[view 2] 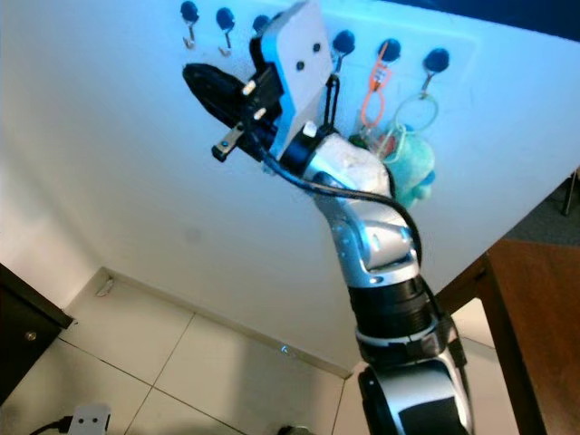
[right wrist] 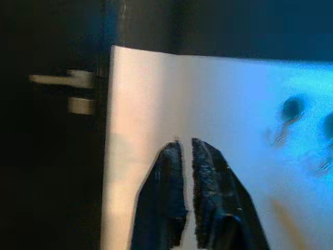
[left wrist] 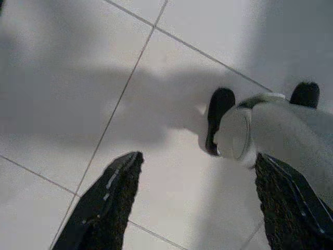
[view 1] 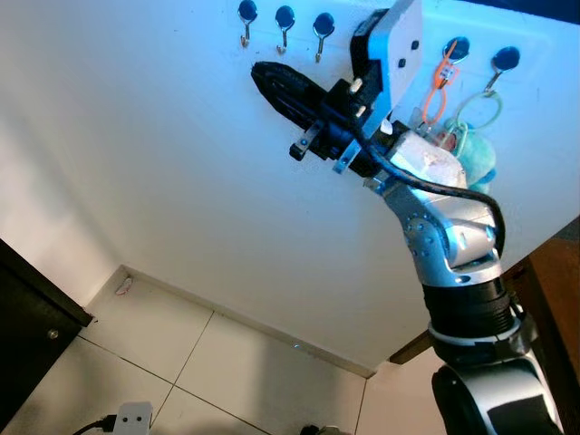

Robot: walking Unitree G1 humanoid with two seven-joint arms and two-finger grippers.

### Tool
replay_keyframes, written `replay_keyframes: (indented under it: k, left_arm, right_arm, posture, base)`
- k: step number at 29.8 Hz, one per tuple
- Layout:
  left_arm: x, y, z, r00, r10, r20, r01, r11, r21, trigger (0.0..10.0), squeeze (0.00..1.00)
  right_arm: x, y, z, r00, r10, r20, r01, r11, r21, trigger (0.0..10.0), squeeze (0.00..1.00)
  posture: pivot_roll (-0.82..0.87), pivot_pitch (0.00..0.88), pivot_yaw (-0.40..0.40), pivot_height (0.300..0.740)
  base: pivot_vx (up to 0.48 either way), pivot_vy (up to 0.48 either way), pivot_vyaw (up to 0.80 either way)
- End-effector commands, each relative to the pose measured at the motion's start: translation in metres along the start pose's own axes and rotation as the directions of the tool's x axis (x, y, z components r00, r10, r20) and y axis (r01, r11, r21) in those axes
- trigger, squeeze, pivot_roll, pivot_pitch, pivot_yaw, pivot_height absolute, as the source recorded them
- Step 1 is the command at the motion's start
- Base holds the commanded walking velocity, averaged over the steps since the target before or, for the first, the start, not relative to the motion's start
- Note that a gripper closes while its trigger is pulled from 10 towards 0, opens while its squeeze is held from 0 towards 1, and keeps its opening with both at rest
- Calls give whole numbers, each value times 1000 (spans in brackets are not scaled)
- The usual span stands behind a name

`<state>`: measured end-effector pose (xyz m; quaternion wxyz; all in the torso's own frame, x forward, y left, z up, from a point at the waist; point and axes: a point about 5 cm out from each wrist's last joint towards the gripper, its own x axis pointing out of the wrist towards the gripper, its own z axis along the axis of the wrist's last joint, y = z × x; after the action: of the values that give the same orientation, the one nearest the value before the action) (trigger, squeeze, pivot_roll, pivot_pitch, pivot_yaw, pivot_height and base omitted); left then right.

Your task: Hang keys on a hook

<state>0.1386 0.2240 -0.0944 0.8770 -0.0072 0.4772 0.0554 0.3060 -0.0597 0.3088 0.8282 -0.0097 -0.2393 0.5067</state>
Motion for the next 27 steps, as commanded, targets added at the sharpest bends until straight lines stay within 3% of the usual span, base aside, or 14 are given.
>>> replay_keyframes:
  k: [1,5,6,11,12,13,15,16,17,18,19,21,25,27]
  left_arm:
    - [-2,0,-8,1000,2,-28,-2,1000,5,10000,0]
    - [-1,0,-8,999,6,-46,-6,1000,12,10000,0]
    - [-1,0,-9,998,8,-55,-7,1000,17,10000,0]
    - [-1,0,-9,998,9,-67,-7,1000,24,10000,0]
    - [-1,0,-10,997,9,-72,-7,1000,30,10000,0]
    - [-1,-1,-10,997,8,-78,-6,999,34,10000,0]
    - [-1,-1,-10,997,8,-78,-6,999,34,10000,0]
    - [-1,-2,-12,996,8,-89,-4,999,44,10000,0]
    - [-1,-2,-12,996,8,-89,-4,999,44,10000,0]
    - [-1,-3,-14,995,6,-99,-1,999,49,10000,0]
    - [-1,-3,-14,995,6,-99,-1,999,49,10000,0]
    - [-2,-4,-16,994,3,-113,4,998,57,10000,0]
    - [-2,-5,-18,993,2,-118,6,998,62,10000,0]
    - [-3,-6,-21,991,-2,-131,13,997,82,10000,0]
  right_arm:
    - [-2,9,-3,998,70,2,-70,996,51,10000,1000]
    - [-25,34,-29,969,234,-83,-216,959,182,10000,1000]
    - [-43,48,-59,926,307,-219,-252,936,245,10000,1000]
    - [-76,64,-111,841,320,-436,-179,925,334,10000,1000]
    - [-94,69,-139,787,283,-548,-84,930,359,10000,906]
    - [-118,75,-168,707,255,-660,17,927,376,10000,0]
    - [-118,75,-168,707,255,-660,17,927,376,10000,0]
    - [-152,87,-198,579,259,-773,103,917,385,10000,0]
    - [-152,87,-198,579,259,-773,103,917,385,10000,0]
    - [-193,99,-220,426,256,-868,203,908,367,10000,0]
    - [-193,99,-220,426,256,-868,203,908,367,10000,0]
    - [-252,118,-237,209,244,-947,345,888,305,10000,0]
    - [-277,126,-241,141,226,-964,447,854,266,10000,0]
    - [-325,145,-245,-6,157,-988,642,757,116,10000,0]
  posture:
    - [-22,71,37,740]
    - [-35,72,42,740]
    - [-41,73,43,740]
    - [-46,77,45,740]
    - [-54,80,45,740]
    - [-56,82,46,740]
    - [-56,82,46,740]
    - [-58,87,45,740]
    - [-58,87,45,740]
    - [-58,91,44,740]
    - [-58,91,44,740]
    - [-63,98,45,740]
    - [-68,103,47,740]
    - [-73,108,53,740]
  base:
    - [0,0,0]
    - [0,0,0]
    - [0,0,0]
    - [0,0,0]
    - [0,0,0]
    - [0,0,0]
    - [0,0,0]
    - [0,0,0]
    - [0,0,0]
    - [-274,0,0]
    - [-274,0,0]
    - [-304,0,0]
    - [-345,0,0]
    - [-373,0,0]
